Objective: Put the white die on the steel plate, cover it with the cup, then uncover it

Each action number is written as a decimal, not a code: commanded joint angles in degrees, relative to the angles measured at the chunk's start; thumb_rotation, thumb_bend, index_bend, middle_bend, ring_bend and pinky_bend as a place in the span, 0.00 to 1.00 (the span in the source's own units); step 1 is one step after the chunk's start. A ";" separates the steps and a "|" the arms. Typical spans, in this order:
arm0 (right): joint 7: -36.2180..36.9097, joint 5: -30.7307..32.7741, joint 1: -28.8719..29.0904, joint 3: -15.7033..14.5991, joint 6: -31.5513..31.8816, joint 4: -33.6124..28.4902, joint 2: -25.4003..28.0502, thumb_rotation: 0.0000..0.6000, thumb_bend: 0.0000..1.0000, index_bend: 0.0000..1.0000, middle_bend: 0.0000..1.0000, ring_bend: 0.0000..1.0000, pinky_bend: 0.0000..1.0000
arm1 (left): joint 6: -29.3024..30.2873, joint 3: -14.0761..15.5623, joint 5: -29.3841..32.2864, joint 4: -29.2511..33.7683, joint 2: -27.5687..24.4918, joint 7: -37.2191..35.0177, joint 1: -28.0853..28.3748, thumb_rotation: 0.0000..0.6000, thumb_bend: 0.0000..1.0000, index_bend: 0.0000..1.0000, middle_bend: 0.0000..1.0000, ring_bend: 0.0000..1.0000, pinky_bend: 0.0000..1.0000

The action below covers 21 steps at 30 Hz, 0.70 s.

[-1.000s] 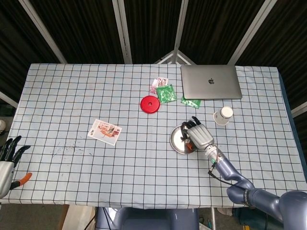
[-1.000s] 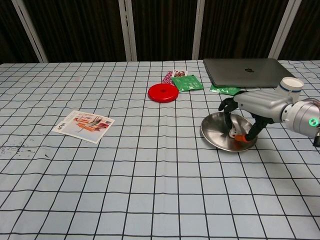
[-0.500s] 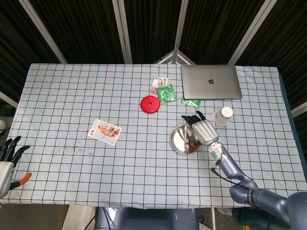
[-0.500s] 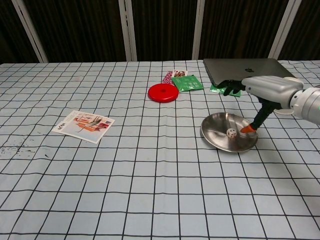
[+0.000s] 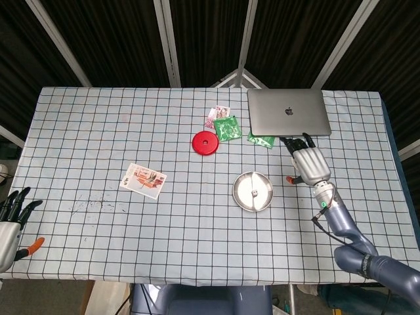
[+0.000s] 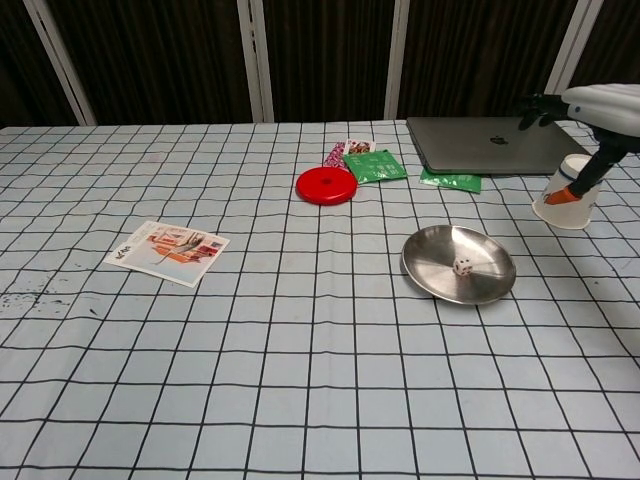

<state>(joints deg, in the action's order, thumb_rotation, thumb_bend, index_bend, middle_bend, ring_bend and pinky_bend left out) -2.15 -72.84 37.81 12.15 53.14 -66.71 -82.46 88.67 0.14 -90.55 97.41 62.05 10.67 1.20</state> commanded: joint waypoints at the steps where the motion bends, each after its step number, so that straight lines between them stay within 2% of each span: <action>1: -0.64 1.38 0.07 -0.01 -1.48 1.61 -0.06 1.00 0.03 0.13 0.19 0.18 0.02 | -0.06 -0.02 0.05 0.02 0.04 0.13 0.04 1.00 0.28 0.21 0.00 0.00 0.13; 14: -0.14 3.68 3.15 -0.25 -8.52 13.03 -3.11 1.00 0.02 0.21 0.23 0.18 0.02 | -0.39 -0.39 0.92 -0.07 0.30 0.81 0.24 1.00 0.28 0.22 0.00 0.00 0.13; 21: 0.67 3.36 4.00 -0.58 -10.50 15.46 -3.09 1.00 0.03 0.26 0.27 0.18 0.02 | -1.24 -0.44 1.32 -0.11 0.77 1.94 0.65 1.00 0.28 0.22 0.00 0.00 0.13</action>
<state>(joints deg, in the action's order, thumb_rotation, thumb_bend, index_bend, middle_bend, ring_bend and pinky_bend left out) -1.71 -69.39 41.61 11.65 43.01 -51.55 -85.59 87.54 -0.30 -89.26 97.30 62.72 12.43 1.78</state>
